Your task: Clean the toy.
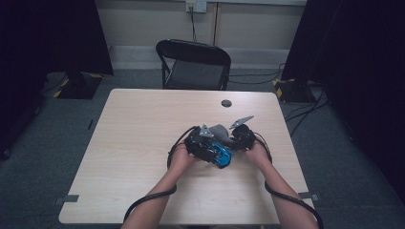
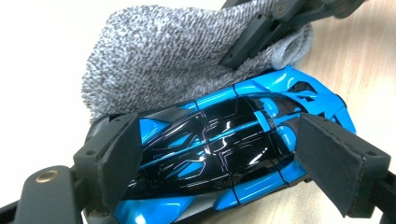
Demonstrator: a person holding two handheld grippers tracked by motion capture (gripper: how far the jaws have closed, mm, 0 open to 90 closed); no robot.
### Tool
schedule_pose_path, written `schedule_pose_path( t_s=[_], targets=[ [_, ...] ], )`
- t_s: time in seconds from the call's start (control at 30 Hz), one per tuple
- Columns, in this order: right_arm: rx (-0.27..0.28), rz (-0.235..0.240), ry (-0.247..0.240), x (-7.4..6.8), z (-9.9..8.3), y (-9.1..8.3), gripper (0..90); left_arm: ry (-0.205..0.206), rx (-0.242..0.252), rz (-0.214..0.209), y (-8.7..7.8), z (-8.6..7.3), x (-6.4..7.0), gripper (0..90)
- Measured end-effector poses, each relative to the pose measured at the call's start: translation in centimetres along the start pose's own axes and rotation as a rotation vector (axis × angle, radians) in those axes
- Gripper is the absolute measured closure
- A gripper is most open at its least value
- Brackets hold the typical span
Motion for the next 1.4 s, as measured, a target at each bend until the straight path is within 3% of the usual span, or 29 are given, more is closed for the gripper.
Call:
schedule_pose_path(
  t_s=[0.77, 1.4],
  targets=[
    [0.0, 0.034, -0.004, -0.2, -2.9, -2.2, 72.0, -0.003, -0.003, 0.001, 0.0, 0.0, -0.1, 15.2],
    [-0.002, 0.061, -0.013, -1.6, -6.0, -4.5, 71.8, -0.001, -0.01, 0.005, 0.0, 0.1, 0.0, 14.9]
  ],
)
Point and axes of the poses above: each handheld gripper's, and its own axes: y roughly forward along the jaws, z roughly out of its top, x roughly to its right, the point moved 1 cm from there along y, roughly forward along the jaws, and after that the axes turned 11 degrees about z, right-handed, at the moved point
